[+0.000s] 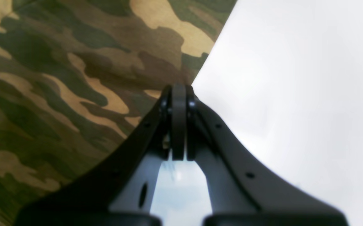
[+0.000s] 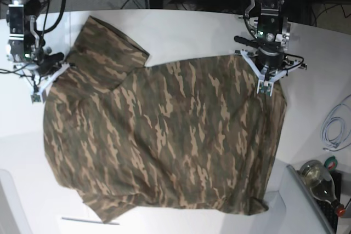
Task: Layout the t-shirt on the table in an organized manner, then fold the t-shirt properly
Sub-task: 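Lay the shirt flat and pull its edge taut with both grippers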
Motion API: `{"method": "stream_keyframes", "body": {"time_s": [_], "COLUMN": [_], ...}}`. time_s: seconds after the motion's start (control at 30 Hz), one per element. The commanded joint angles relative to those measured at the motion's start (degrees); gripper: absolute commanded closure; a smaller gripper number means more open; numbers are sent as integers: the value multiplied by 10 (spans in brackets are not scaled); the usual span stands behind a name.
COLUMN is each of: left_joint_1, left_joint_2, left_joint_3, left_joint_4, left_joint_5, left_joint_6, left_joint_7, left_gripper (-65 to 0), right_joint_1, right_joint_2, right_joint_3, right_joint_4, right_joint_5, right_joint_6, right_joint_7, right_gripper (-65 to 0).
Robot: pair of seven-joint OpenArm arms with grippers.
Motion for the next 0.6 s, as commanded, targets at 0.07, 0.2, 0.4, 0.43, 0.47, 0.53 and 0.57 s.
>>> {"method": "stream_keyframes", "body": {"time_s": [0.07,0.2,0.4,0.43,0.47,0.53,0.57], "left_joint_1": [11,20,27,27,27,28,29], "left_joint_2": [-2,-2,6,8,9,10,13], "left_joint_3": [-1,-3,-7,-7,-7,-7,-8], "left_joint_4": [9,9,9,9,10,10,10], "left_joint_5": [2,2,1,1,1,1,1], "left_joint_6": [4,4,45,46,46,46,46], "left_joint_7": [-6,-6,-7,-7,-7,-7,-7], "left_gripper": [0,0,0,0,0,0,0], "right_joint_1": [-47,-64,-31,-21,-12,7,15], "right_joint_2": [5,1,-12,-13,-13,-13,-13], "right_joint_3": [33,59,54,54,54,54,54], "right_joint_4": [45,132,176,165,153,122,104], "right_joint_5": [-13,-13,-13,-13,-13,-13,-13], "right_joint_6": [-7,-7,-7,-7,-7,-7,-6], "right_joint_7": [-55,-90,-98,-98,-98,-97,-95], "right_gripper": [0,0,0,0,0,0,0]}}
